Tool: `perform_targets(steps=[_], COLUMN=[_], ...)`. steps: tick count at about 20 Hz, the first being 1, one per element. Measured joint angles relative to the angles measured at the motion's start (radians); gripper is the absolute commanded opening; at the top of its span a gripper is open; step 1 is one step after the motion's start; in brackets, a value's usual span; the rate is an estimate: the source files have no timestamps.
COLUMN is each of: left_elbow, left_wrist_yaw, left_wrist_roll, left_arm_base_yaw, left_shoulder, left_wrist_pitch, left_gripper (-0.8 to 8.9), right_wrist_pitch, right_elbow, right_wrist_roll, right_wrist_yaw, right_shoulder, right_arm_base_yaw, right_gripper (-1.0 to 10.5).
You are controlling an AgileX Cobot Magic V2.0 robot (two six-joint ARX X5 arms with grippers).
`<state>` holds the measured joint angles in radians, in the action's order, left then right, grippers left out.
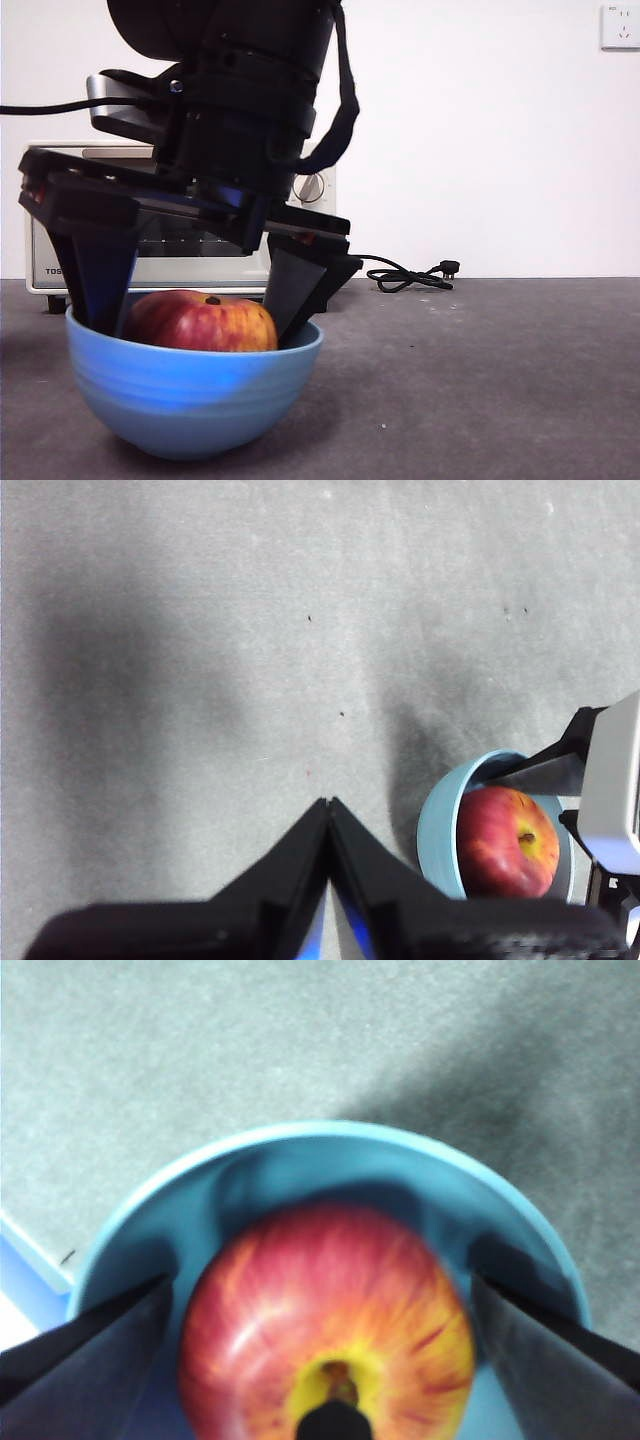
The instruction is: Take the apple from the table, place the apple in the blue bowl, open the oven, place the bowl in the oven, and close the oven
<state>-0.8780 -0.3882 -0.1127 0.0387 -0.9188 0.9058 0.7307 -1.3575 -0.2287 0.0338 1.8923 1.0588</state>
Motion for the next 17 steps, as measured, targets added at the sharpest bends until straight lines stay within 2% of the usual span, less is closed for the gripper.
perform_targets(steps=[4, 8, 10, 11, 12, 15, 17], left_elbow=[0.0, -0.011, -0.051, -0.087, -0.131, -0.303, -0.433], left_wrist_yaw=[0.0, 0.0, 0.0, 0.0, 0.0, 0.0, -0.005], left_wrist_roll=[0.0, -0.005, -0.011, -0.011, -0.011, -0.011, -0.011], left_arm_base_yaw=[0.0, 0.0, 0.0, 0.0, 0.0, 0.0, 0.0], left_shoulder=[0.0, -0.016, -0.07, -0.114, -0.165, -0.344, -0.463], left_wrist_pitch=[-0.06, -0.169, -0.202, -0.209, -0.217, -0.242, -0.243], left_gripper=[-0.05, -0.04, -0.05, -0.04, -0.04, -0.04, -0.04], right_wrist_pitch=[0.054, 0.151, 0.204, 0.222, 0.242, 0.293, 0.305], right_elbow=[-0.029, -0.157, -0.204, -0.209, -0.209, -0.208, -0.171], right_wrist_roll=[-0.001, -0.003, -0.003, -0.003, -0.003, -0.003, -0.003], right_wrist_yaw=[0.0, 0.0, -0.005, -0.009, -0.027, -0.153, -0.192], right_shoulder=[-0.005, -0.076, -0.138, -0.176, -0.206, -0.275, -0.335], right_arm_base_yaw=[0.0, 0.0, 0.0, 0.0, 0.0, -0.002, -0.023], right_gripper=[5.0, 4.9, 2.9, 0.9, -0.2, -0.1, -0.1])
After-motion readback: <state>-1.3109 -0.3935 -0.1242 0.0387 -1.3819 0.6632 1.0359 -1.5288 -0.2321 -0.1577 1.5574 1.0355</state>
